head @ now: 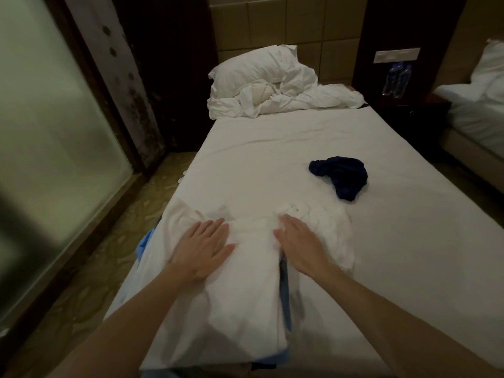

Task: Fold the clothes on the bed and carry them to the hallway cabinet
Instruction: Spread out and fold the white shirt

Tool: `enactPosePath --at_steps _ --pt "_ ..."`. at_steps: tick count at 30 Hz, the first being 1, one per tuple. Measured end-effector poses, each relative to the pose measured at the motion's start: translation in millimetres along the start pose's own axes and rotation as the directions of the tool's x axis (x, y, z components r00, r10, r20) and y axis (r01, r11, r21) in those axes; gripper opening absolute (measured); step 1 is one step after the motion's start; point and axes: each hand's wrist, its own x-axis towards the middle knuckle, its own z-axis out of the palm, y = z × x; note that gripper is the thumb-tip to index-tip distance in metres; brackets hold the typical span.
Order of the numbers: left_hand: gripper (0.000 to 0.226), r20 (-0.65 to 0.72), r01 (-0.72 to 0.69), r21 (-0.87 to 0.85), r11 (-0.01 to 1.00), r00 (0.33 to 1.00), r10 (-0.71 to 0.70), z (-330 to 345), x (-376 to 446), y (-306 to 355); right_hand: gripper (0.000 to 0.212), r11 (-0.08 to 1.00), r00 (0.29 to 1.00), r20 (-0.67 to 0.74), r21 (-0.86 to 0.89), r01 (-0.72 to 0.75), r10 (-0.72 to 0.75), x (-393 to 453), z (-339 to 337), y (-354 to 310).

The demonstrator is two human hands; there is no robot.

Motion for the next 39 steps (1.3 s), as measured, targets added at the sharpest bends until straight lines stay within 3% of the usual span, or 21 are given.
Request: enactPosePath --at_steps 2,4,9,11,13,16,18,22,24,27,30,33,35,37,39 --pt "0.072 -0.073 -0.004 -0.075 0.997 0.997 -0.002 -7 13 15 0.053 0.991 0.99 -0.047 0.031 -0.132 0.134 4 -9 26" --pt "0.075 -0.116 -0.065 -0.153 0.986 0.992 0.047 -10 31 35 0.057 0.971 0.978 -0.012 -0.116 -0.207 0.207 4 -17 56" --pt "0.057 -0.223 -0.305 -0.216 0.927 0.94 0.257 -2 84 92 0.067 0.885 0.932 0.236 -0.44 -0.149 0.275 -12 -21 117" --pt "0.046 -0.198 -0.373 -0.197 0.906 0.921 0.336 6 102 118 0.058 0.861 0.933 0.257 -0.5 -0.093 0.25 -16 -18 136" --pt "0.037 -0.064 -0.369 -0.151 0.917 0.929 0.363 14 117 142 0.036 0.868 0.961 0.192 -0.49 -0.083 0.2 -15 -20 145" --pt "0.035 0.19 -0.301 -0.016 0.953 0.935 0.298 30 132 166 0.018 0.921 0.971 0.081 -0.343 -0.186 0.226 -4 -28 154" --pt "0.041 0.244 -0.256 0.003 0.967 0.938 0.247 47 138 172 0.015 0.951 0.962 0.013 -0.161 -0.266 0.271 5 -40 160" --pt "0.061 0.181 -0.163 -0.024 0.986 0.97 0.165 72 160 180 0.028 0.934 0.935 -0.112 0.166 -0.316 0.336 21 -62 175" --pt "0.057 0.113 -0.134 -0.054 0.99 0.984 0.139 76 172 186 0.031 0.912 0.914 -0.178 0.268 -0.31 0.363 29 -73 179" --pt "0.047 0.058 -0.05 -0.229 0.972 0.996 0.065 82 186 185 0.034 0.892 0.887 -0.263 0.361 -0.273 0.378 37 -91 187" --pt "0.024 -0.009 0.032 -0.568 0.823 0.999 -0.046 79 192 184 0.029 0.92 0.897 -0.291 0.309 -0.242 0.333 42 -110 195" --pt "0.017 0.092 0.128 -0.894 0.43 0.99 -0.103 63 196 187 0.022 0.946 0.904 -0.312 0.232 -0.225 0.292 41 -124 205" --pt "0.02 0.167 0.186 -0.965 0.187 0.979 -0.113 48 193 189 0.02 0.957 0.902 -0.336 0.195 -0.214 0.27 38 -131 211" --pt "0.033 0.185 0.199 -0.969 0.144 0.978 -0.1 33 189 193 0.02 0.97 0.901 -0.367 0.153 -0.189 0.234 32 -137 212" --pt "0.038 0.112 0.119 -0.961 0.249 0.993 -0.044 14 183 199 0.021 0.97 0.891 -0.395 0.177 -0.166 0.224 28 -144 206"
